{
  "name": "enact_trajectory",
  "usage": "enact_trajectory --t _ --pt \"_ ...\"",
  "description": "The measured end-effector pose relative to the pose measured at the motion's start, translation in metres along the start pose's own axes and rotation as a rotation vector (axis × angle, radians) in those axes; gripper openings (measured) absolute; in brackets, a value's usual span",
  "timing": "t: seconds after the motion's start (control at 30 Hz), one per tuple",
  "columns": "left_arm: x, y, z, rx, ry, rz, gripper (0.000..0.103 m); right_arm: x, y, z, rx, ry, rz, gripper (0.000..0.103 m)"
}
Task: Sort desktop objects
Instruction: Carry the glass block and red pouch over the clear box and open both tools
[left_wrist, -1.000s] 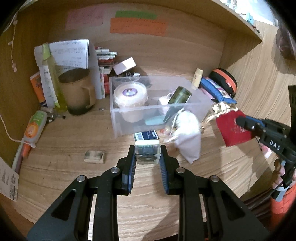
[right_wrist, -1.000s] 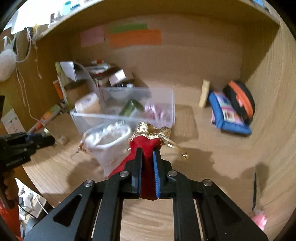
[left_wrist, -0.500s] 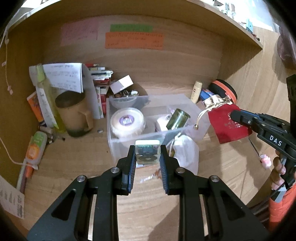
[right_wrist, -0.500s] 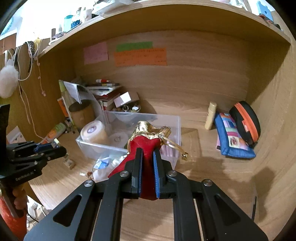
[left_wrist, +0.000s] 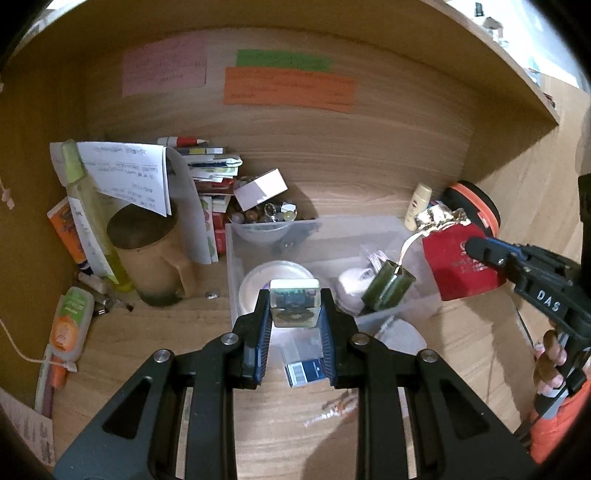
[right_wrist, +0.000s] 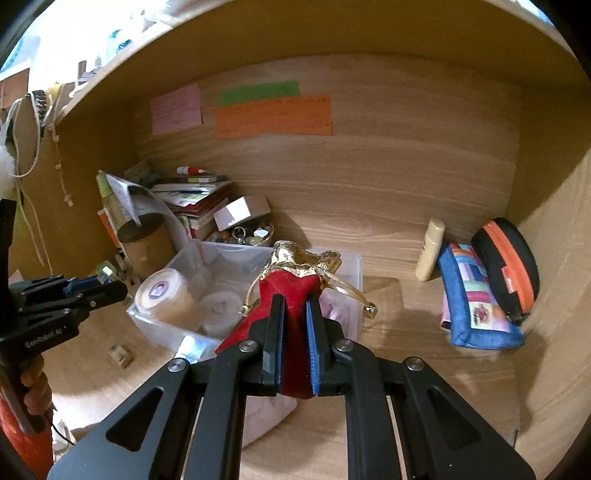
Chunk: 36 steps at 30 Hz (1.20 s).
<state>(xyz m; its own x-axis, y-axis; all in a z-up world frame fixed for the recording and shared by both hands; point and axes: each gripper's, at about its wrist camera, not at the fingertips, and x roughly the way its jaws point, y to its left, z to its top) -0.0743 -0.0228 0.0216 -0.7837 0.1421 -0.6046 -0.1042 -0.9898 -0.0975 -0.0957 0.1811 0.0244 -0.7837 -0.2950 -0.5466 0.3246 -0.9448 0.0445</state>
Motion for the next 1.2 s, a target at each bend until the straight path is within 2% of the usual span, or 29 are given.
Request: enact_trajectory --t 0.47,0.63,0.7,0.8,1.1,1.2 --pt "0.047 -0.027 0.035 0.051 0.023 -0.053 0.024 0.059 -0.018 0.028 0.045 0.032 0.039 0.01" --pt "0.078 -0.039 0.038 0.074 0.078 -0.052 0.024 0.081 -0.022 0.021 0.05 0.077 0.026 0.01" --pt "0.091 -0.039 0.039 0.053 0.099 -0.027 0.024 0.086 -0.024 0.019 0.05 0.083 0.017 0.01" --pt "0.103 -0.037 0.04 0.016 0.131 -0.064 0.024 0.093 -0.023 0.015 0.033 0.102 -0.013 0.011" --pt "0.108 -0.042 0.038 0.044 0.122 -0.044 0.024 0.101 -0.011 0.008 -0.035 0.122 -0.055 0.015" --pt "0.108 -0.042 0.037 0.042 0.122 -0.055 0.026 0.1 -0.008 0.007 -0.056 0.115 -0.055 0.023"
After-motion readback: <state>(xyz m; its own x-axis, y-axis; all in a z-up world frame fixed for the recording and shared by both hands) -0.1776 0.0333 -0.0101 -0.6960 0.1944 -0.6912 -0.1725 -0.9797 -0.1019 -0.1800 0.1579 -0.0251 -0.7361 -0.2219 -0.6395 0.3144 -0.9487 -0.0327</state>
